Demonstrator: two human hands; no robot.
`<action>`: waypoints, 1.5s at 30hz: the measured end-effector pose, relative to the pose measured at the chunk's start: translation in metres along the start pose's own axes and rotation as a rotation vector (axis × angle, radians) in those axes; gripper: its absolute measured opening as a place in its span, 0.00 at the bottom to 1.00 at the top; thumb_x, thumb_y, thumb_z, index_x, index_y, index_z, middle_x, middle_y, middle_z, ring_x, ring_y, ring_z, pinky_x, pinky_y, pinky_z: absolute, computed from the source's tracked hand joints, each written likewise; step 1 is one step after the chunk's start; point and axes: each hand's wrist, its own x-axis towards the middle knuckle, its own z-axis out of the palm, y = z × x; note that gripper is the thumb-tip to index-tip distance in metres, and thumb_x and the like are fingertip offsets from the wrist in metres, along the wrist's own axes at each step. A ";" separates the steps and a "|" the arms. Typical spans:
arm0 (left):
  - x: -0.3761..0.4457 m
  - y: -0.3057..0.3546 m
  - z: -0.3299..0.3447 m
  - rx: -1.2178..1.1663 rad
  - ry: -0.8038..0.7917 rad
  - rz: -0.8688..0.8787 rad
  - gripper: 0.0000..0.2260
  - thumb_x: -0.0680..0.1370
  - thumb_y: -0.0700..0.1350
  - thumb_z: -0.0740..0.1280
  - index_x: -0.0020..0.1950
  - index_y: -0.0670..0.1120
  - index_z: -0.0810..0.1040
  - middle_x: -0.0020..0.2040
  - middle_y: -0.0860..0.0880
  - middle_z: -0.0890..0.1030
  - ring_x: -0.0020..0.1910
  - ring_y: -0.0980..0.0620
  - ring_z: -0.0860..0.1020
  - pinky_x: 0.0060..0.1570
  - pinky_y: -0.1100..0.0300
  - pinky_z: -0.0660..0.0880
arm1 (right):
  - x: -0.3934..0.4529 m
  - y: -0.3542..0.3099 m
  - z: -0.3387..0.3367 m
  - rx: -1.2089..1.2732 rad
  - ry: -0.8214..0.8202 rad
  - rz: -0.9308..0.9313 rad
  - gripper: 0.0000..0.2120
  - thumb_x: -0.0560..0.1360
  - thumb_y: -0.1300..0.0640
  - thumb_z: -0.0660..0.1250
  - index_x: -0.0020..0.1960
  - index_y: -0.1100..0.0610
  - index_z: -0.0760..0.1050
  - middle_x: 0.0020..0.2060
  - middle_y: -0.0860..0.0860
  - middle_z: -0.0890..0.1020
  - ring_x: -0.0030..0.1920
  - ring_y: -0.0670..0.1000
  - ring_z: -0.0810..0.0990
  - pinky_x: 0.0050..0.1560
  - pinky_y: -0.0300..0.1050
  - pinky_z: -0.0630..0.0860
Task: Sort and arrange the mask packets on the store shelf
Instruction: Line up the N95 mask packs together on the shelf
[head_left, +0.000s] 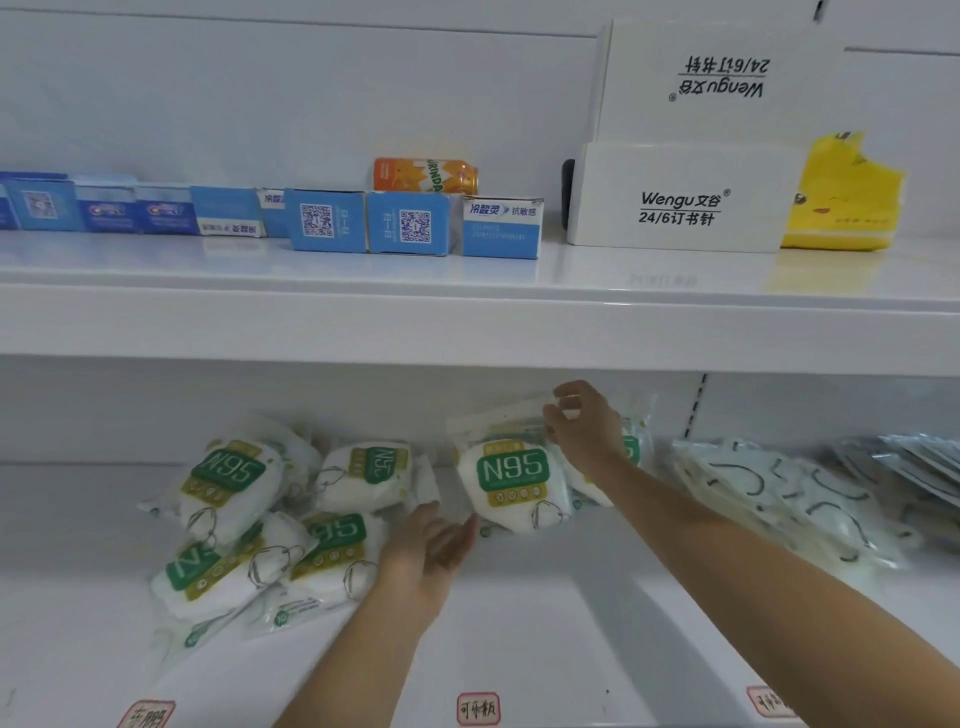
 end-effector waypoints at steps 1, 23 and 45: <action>-0.002 0.001 -0.003 -0.089 -0.012 -0.022 0.12 0.82 0.41 0.67 0.63 0.41 0.70 0.58 0.36 0.72 0.59 0.32 0.79 0.48 0.43 0.83 | -0.004 0.000 0.001 -0.039 0.033 -0.033 0.12 0.78 0.57 0.70 0.61 0.52 0.76 0.54 0.46 0.79 0.47 0.50 0.82 0.50 0.45 0.76; -0.071 0.003 -0.038 0.404 -0.129 0.330 0.07 0.82 0.40 0.66 0.45 0.42 0.78 0.34 0.47 0.72 0.29 0.53 0.70 0.30 0.59 0.62 | -0.139 -0.061 0.079 0.692 -0.395 0.476 0.17 0.74 0.65 0.70 0.62 0.59 0.77 0.51 0.60 0.85 0.48 0.58 0.85 0.37 0.48 0.81; -0.117 -0.049 0.013 0.250 -0.250 0.046 0.23 0.79 0.56 0.61 0.66 0.44 0.80 0.60 0.40 0.84 0.60 0.40 0.81 0.60 0.43 0.77 | -0.129 -0.016 -0.111 0.717 -0.237 0.250 0.10 0.77 0.70 0.68 0.56 0.62 0.81 0.49 0.57 0.87 0.41 0.50 0.86 0.39 0.40 0.80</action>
